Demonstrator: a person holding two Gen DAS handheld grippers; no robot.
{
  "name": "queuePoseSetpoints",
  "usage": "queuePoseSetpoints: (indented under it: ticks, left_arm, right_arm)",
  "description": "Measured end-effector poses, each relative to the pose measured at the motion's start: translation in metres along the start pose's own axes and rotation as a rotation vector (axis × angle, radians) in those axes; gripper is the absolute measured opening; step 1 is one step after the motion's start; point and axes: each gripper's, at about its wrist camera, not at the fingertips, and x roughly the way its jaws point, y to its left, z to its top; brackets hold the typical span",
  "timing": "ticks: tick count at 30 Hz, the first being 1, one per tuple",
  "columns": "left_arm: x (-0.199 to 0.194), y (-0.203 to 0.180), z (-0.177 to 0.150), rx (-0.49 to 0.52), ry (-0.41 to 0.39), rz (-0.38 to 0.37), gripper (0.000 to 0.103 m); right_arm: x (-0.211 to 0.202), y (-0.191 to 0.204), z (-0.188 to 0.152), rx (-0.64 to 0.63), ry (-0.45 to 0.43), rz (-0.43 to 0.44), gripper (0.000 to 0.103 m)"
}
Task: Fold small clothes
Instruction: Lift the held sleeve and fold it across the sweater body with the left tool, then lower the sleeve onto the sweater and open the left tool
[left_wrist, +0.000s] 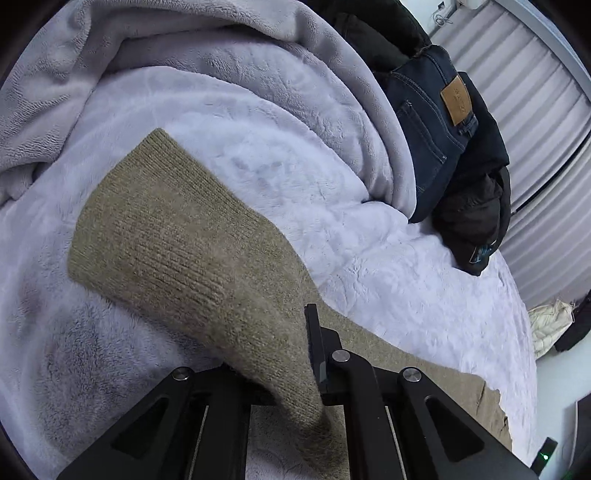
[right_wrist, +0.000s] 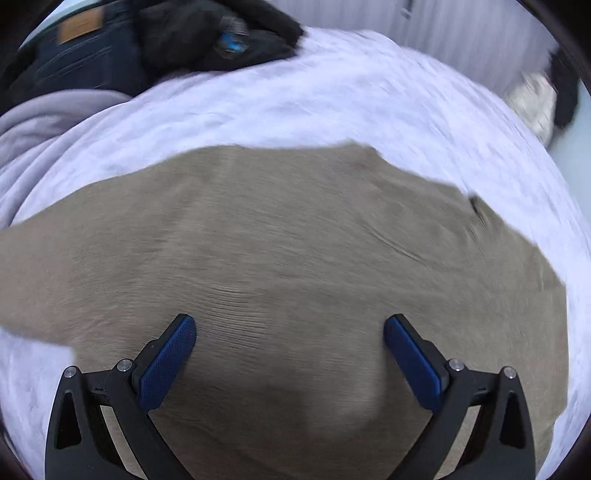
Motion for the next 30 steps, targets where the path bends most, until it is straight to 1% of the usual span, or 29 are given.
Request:
queuePoseSetpoints:
  ticks: [2, 4, 6, 8, 10, 12, 13, 14, 16, 18, 19, 21, 23, 25, 27, 28, 29, 30]
  left_arm:
    - [-0.002, -0.004, 0.000, 0.020, -0.016, 0.010, 0.008]
    - [-0.011, -0.012, -0.001, 0.035, -0.044, 0.036, 0.008]
    - [-0.026, -0.038, -0.005, 0.109, -0.107, 0.092, 0.008]
    - [-0.038, -0.075, -0.015, 0.219, -0.153, 0.137, 0.008]
    - [-0.047, -0.121, -0.032, 0.323, -0.170, 0.122, 0.008]
    - [-0.052, -0.174, -0.058, 0.431, -0.169, 0.090, 0.008]
    - [-0.053, -0.196, -0.070, 0.470, -0.158, 0.068, 0.008]
    - [-0.053, -0.226, -0.089, 0.515, -0.134, 0.029, 0.008]
    - [-0.053, -0.271, -0.122, 0.584, -0.088, -0.043, 0.008]
    - [-0.047, -0.320, -0.166, 0.652, -0.018, -0.120, 0.008]
    - [-0.042, -0.340, -0.187, 0.680, 0.017, -0.144, 0.008]
    - [-0.031, -0.374, -0.229, 0.734, 0.072, -0.165, 0.008]
    - [-0.017, -0.399, -0.270, 0.791, 0.121, -0.168, 0.008]
    - [0.002, -0.415, -0.310, 0.839, 0.191, -0.176, 0.008]
    - [0.022, -0.422, -0.347, 0.887, 0.286, -0.153, 0.009]
    - [0.033, -0.423, -0.361, 0.919, 0.332, -0.109, 0.015]
    - [0.036, -0.424, -0.372, 0.939, 0.346, -0.088, 0.027]
    - [0.033, -0.424, -0.379, 0.958, 0.320, -0.093, 0.041]
  right_arm:
    - [-0.013, 0.006, -0.005, -0.046, -0.037, 0.037, 0.102]
    - [-0.028, 0.004, -0.014, -0.085, -0.074, 0.028, 0.102]
    - [-0.043, -0.007, -0.026, -0.098, -0.105, 0.021, 0.103]
    - [-0.055, -0.025, -0.039, -0.089, -0.118, 0.027, 0.103]
    - [-0.064, -0.046, -0.047, -0.068, -0.115, 0.007, 0.103]
    - [-0.068, -0.075, -0.054, -0.027, -0.106, -0.031, 0.103]
    - [-0.070, -0.090, -0.059, 0.004, -0.100, -0.042, 0.103]
    - [-0.073, -0.107, -0.064, 0.041, -0.093, -0.047, 0.103]
    - [-0.078, -0.140, -0.073, 0.114, -0.089, -0.053, 0.103]
    - [-0.083, -0.170, -0.082, 0.175, -0.097, -0.054, 0.103]
    - [-0.085, -0.183, -0.087, 0.201, -0.099, -0.060, 0.103]
    - [-0.088, -0.206, -0.098, 0.248, -0.102, -0.068, 0.103]
    - [-0.089, -0.224, -0.107, 0.286, -0.101, -0.049, 0.102]
    - [-0.090, -0.239, -0.119, 0.316, -0.099, -0.029, 0.102]
    - [-0.090, -0.252, -0.129, 0.338, -0.093, -0.016, 0.102]
    - [-0.091, -0.257, -0.134, 0.346, -0.094, 0.001, 0.102]
    - [-0.093, -0.262, -0.140, 0.349, -0.100, 0.023, 0.102]
    - [-0.093, -0.266, -0.145, 0.350, -0.105, 0.041, 0.102]
